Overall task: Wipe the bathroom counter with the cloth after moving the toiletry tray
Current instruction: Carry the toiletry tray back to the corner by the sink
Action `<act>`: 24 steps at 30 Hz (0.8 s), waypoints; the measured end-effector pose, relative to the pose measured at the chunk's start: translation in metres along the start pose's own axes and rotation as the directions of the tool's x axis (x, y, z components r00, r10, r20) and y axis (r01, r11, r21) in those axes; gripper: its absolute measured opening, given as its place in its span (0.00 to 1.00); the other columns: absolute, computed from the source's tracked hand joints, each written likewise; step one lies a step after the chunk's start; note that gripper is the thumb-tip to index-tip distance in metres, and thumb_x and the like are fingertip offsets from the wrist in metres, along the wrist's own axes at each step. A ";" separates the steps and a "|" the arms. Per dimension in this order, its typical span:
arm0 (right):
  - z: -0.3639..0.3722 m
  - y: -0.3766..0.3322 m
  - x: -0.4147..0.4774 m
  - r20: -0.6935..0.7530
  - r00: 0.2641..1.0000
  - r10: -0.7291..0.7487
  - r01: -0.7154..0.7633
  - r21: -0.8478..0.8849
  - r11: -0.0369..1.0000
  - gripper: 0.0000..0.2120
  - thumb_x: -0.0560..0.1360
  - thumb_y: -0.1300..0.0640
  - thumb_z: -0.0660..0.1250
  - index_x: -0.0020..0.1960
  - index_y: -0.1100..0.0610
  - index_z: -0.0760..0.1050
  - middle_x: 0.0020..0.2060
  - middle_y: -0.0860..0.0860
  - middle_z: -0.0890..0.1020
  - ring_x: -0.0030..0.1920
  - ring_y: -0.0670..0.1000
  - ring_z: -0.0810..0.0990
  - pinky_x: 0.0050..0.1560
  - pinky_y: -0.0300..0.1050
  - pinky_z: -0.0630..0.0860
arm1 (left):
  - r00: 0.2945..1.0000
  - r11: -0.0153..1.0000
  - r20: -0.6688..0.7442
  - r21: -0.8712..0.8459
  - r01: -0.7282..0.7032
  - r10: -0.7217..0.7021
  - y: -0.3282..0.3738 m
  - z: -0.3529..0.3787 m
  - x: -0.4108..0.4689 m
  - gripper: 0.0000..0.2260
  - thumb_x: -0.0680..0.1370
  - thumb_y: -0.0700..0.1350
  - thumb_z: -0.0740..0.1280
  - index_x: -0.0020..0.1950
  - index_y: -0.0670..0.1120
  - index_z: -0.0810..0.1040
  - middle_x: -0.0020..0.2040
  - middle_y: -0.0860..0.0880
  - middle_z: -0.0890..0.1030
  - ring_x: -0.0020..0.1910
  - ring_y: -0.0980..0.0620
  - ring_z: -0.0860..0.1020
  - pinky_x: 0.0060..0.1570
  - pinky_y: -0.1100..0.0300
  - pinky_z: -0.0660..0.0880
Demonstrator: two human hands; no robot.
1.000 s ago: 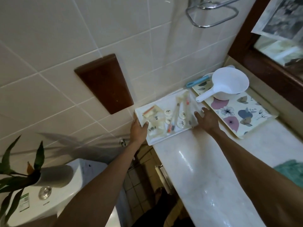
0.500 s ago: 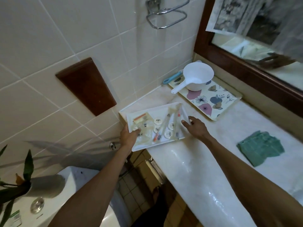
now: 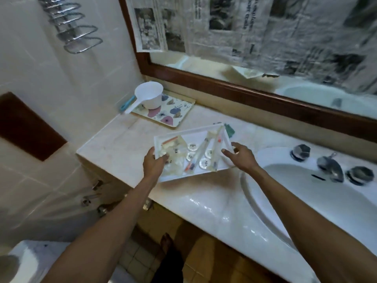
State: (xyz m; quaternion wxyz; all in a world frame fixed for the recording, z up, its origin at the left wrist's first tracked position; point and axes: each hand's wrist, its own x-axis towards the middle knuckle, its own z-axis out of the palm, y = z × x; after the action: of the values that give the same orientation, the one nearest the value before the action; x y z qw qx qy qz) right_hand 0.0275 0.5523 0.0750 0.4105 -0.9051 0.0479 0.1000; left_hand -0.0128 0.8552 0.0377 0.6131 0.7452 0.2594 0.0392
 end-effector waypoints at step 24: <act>-0.310 0.312 -0.241 -0.565 0.664 0.490 -0.430 0.247 0.868 0.34 0.61 0.29 0.68 0.59 0.51 0.75 0.51 0.52 0.82 0.51 0.55 0.80 0.52 0.54 0.77 | 0.711 0.917 0.663 0.091 -0.389 0.236 0.105 0.440 -0.249 0.17 0.73 0.37 0.73 0.61 0.46 0.78 0.48 0.50 0.79 0.47 0.47 0.80 0.45 0.61 0.75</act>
State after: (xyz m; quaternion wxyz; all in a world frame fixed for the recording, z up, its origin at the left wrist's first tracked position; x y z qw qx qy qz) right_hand -0.2165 0.1149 0.0982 0.3752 -0.8257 0.4093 -0.0995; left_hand -0.0266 0.3420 0.0922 0.5607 0.8104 -0.0927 -0.1424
